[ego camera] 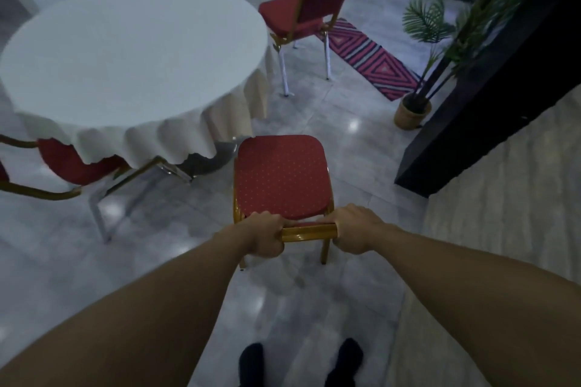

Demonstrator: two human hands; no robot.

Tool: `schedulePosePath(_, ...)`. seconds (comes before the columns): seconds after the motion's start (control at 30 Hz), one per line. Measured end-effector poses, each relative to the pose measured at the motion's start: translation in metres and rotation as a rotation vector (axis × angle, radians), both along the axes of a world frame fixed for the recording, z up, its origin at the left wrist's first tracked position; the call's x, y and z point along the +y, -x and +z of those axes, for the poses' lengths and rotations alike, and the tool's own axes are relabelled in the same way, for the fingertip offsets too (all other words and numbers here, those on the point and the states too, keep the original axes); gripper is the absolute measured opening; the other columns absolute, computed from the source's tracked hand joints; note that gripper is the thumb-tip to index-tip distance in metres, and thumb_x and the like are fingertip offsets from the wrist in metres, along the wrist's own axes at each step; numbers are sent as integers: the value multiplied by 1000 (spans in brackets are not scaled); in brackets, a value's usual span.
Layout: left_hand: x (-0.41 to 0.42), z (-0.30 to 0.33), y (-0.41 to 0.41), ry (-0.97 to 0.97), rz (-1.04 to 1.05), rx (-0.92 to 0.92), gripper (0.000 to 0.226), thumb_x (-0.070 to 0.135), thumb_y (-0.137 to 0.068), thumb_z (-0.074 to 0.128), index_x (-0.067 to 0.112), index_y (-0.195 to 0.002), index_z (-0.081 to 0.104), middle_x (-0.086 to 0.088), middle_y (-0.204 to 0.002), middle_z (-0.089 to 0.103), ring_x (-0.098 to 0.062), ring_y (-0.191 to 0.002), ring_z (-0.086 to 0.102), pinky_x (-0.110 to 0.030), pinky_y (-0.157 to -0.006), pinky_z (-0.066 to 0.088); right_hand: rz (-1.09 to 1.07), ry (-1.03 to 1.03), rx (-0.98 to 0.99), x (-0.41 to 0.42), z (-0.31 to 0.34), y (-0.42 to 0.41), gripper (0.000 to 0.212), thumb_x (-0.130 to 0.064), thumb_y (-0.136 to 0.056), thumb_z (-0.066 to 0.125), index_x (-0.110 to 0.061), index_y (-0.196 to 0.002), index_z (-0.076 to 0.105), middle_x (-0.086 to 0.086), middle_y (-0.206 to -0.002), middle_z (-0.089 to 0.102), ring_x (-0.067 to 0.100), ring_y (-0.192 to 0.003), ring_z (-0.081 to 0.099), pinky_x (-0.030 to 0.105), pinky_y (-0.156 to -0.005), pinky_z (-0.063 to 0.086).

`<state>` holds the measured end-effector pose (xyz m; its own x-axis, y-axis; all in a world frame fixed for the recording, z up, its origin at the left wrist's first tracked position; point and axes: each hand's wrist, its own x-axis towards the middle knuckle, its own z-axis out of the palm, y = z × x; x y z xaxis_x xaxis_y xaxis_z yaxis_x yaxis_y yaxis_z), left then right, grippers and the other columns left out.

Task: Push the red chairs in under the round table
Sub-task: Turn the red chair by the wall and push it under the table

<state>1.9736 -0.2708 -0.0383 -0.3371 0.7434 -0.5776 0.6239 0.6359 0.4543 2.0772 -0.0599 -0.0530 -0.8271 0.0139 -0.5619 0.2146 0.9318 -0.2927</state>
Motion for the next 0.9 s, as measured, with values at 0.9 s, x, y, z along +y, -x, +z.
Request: schedulePosePath(0.9, 223, -6, 52, 45, 471, -88, 75, 26, -81, 53, 45, -151, 37, -2, -108, 65, -26, -98, 65, -53, -96, 55, 565, -38, 85, 246, 12, 157, 53, -20, -96, 59, -56, -135, 59, -10, -86, 56, 16, -79, 55, 34, -69, 49)
